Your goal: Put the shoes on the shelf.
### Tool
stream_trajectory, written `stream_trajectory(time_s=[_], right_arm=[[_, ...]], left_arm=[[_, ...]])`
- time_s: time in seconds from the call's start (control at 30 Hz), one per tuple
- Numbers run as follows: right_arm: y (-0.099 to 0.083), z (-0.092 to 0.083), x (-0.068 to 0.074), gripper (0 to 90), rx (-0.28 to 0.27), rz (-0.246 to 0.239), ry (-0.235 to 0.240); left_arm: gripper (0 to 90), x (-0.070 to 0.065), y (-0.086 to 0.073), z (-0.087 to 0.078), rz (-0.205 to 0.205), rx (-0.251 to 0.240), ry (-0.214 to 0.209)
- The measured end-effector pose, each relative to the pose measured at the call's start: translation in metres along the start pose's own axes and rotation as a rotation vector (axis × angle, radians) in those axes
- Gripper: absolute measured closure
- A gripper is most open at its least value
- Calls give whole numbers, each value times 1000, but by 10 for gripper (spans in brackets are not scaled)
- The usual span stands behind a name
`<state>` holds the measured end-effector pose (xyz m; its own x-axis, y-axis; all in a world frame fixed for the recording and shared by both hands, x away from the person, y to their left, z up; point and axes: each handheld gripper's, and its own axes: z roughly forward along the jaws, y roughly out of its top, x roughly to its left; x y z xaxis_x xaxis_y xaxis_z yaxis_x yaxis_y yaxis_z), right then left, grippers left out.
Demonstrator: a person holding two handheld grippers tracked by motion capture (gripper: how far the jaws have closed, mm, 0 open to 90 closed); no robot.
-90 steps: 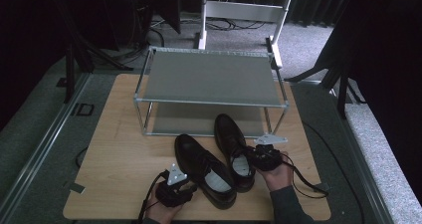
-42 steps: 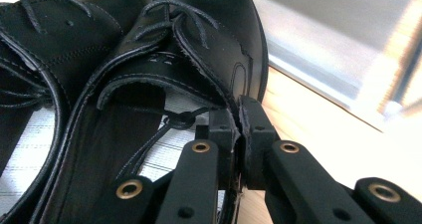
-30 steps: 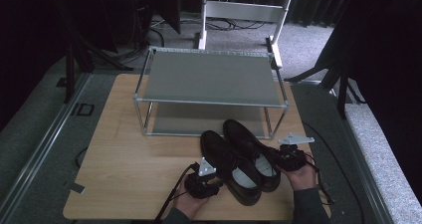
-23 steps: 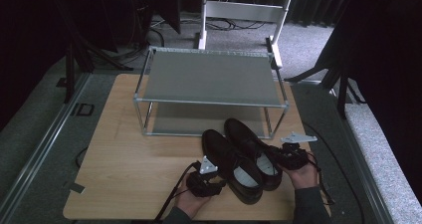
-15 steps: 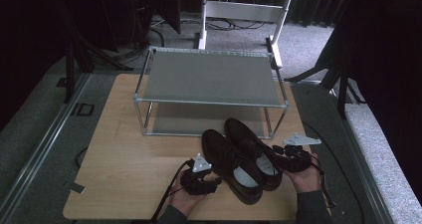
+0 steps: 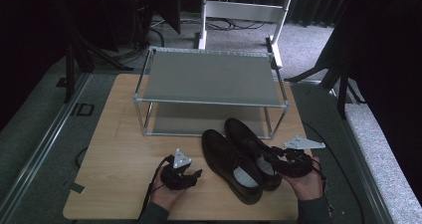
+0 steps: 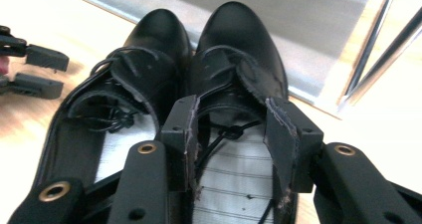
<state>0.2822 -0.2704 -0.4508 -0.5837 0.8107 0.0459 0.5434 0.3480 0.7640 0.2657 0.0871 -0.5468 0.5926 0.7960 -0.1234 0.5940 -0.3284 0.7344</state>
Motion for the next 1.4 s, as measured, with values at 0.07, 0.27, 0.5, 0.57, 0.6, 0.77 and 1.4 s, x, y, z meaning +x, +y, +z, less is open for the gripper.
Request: stream_trajectory(time_s=[0.07,0.27,0.5,0.57,0.6,0.77,1.4], right_arm=[[-1,-1,3,540,3,9,7],[-6,-4,15,484,34,28,29],[-15,0,24,450,68,42,30],[-17,2,26,445,78,44,36],[-18,3,28,442,83,43,39],[-20,7,32,432,115,46,34],[-19,33,37,683,289,78,20]], left_arm=[[476,6,-2,0,-4,9,24],[466,18,-5,-2,-32,13,64],[461,25,-8,-2,-47,21,92],[460,26,-9,-2,-46,25,100],[459,26,-9,-2,-46,27,101],[456,27,-10,-2,-45,22,101],[438,25,-12,0,-14,7,117]])
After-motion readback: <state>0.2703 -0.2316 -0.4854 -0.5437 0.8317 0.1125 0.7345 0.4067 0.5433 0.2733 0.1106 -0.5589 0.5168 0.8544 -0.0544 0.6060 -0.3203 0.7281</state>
